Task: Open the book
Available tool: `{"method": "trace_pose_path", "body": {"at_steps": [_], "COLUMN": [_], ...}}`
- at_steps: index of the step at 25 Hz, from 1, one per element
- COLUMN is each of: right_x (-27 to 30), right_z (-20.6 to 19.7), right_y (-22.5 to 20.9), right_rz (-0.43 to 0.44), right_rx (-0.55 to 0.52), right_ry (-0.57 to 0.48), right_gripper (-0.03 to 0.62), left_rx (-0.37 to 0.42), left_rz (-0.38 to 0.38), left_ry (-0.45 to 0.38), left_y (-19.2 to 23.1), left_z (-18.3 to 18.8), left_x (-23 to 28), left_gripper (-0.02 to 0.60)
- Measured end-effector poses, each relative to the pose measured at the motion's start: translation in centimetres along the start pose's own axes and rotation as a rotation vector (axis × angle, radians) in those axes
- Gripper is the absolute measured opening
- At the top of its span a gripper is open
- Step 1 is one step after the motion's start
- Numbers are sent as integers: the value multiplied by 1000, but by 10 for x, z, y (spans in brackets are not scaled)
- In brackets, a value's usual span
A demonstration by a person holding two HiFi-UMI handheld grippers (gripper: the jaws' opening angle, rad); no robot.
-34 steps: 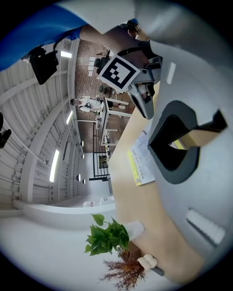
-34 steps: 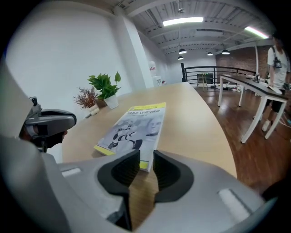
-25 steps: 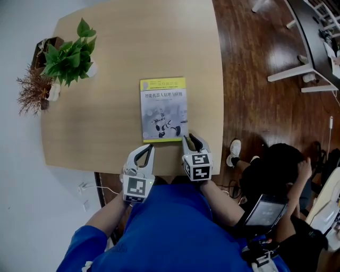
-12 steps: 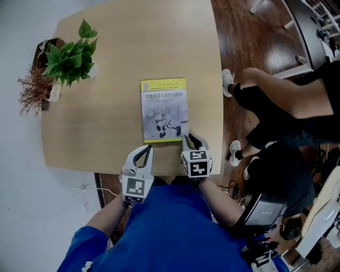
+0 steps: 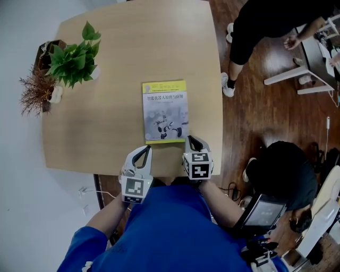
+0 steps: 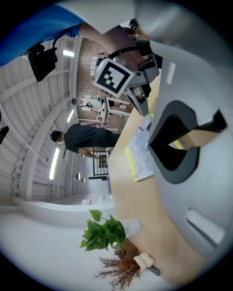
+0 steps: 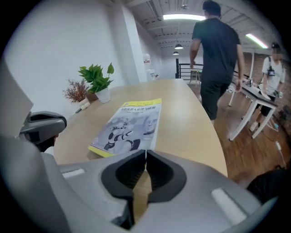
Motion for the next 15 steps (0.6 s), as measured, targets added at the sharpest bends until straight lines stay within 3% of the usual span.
{"method": "trace_pose_path", "body": {"at_steps": [10,15], "right_x": [-1,-1], "right_z": [-2,-6], "right_y": [-3,-6], "right_rz": [51,27], "right_rx": [168,161], "right_ry": [-62,-44], "right_gripper": [8,9], "left_rx": [-3,-7], "left_rz": [-4,-2], "left_ry": [-13,-15], "left_y": [5,8], "left_z": [0,-3], "left_x": [-7,-11], "left_gripper": [6,6]}}
Point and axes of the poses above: the fingertips, and each gripper's own axes: x forward along the fingers, y to its left, z out of its top, the point moved 1 cm from there along -x, backward along the fingers, and after that the axes turned 15 degrees about z, right-handed, at the moved point
